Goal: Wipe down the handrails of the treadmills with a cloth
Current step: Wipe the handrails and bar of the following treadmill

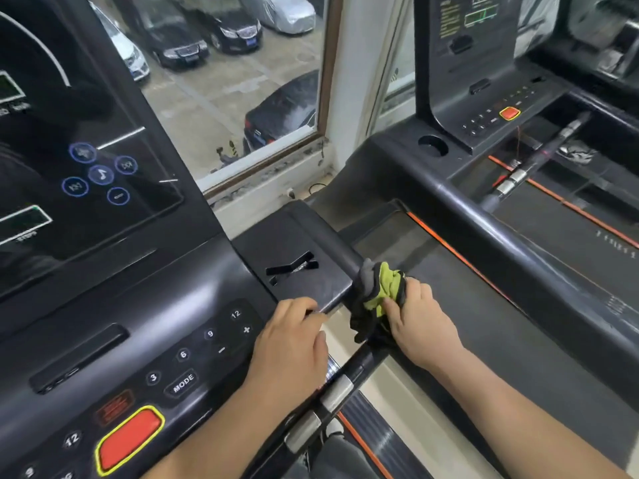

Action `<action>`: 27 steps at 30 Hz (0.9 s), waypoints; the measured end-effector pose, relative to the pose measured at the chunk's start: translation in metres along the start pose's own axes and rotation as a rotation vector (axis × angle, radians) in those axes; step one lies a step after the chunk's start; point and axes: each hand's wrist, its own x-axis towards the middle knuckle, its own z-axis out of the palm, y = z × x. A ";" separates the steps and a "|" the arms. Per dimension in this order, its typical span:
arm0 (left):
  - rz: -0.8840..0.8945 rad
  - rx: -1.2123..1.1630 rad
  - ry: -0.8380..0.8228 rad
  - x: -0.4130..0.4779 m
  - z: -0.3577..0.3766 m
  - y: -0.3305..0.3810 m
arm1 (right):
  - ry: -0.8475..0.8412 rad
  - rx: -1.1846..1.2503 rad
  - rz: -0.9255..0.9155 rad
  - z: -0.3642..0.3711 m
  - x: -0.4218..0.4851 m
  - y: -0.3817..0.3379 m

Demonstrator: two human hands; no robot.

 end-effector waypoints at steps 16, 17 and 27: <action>-0.087 -0.167 0.203 -0.002 -0.017 -0.018 | 0.177 -0.404 -0.614 0.006 0.048 -0.036; -0.082 -0.181 0.202 -0.002 -0.016 -0.017 | 0.161 -0.396 -0.478 -0.003 0.052 -0.028; -0.033 -0.233 0.136 -0.006 0.002 -0.004 | 0.222 -0.235 -0.174 0.025 -0.008 -0.029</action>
